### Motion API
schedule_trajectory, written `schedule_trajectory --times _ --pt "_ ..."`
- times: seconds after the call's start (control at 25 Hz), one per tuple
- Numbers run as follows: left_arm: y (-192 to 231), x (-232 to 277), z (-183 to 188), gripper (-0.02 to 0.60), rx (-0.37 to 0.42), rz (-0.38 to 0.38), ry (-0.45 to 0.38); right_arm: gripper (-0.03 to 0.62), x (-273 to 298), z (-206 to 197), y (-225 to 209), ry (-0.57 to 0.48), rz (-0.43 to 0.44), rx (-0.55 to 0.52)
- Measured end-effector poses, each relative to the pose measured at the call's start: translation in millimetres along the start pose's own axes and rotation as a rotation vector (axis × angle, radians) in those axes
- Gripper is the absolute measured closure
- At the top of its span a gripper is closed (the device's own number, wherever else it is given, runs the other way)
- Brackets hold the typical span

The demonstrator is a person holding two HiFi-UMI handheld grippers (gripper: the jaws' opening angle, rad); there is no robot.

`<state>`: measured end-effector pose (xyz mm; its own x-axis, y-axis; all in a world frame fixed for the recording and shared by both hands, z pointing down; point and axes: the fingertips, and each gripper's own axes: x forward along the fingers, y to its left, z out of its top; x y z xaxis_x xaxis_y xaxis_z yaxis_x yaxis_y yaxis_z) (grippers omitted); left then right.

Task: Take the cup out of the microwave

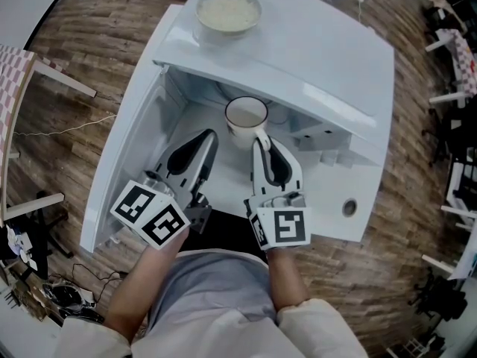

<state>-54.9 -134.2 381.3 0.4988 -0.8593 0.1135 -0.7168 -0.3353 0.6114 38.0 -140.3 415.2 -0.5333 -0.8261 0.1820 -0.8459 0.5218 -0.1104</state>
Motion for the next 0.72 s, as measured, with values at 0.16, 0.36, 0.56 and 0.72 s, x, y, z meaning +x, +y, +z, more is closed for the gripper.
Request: schedule_trajectory --times 0.16,0.36,0.56,0.72 --pt "-2.4 -2.0 1.9 0.571 0.007 -0.006 0.000 0.522 -5.5 1.0 6.0 0.004 0.015 -0.007" --pt "-6.0 -5.1 5.5 0.571 0.002 -0.019 0.003 0.522 -11.3 10.0 10.8 -0.004 0.023 -0.011" --pt "-9.0 -8.2 4.1 0.571 -0.010 -0.030 0.008 0.520 -19.4 17.2 13.6 -0.010 0.026 -0.013" --pt "-12.4 -9.6 1.1 0.571 -0.020 -0.039 0.012 0.522 -27.8 22.6 15.0 -0.012 0.027 -0.006"
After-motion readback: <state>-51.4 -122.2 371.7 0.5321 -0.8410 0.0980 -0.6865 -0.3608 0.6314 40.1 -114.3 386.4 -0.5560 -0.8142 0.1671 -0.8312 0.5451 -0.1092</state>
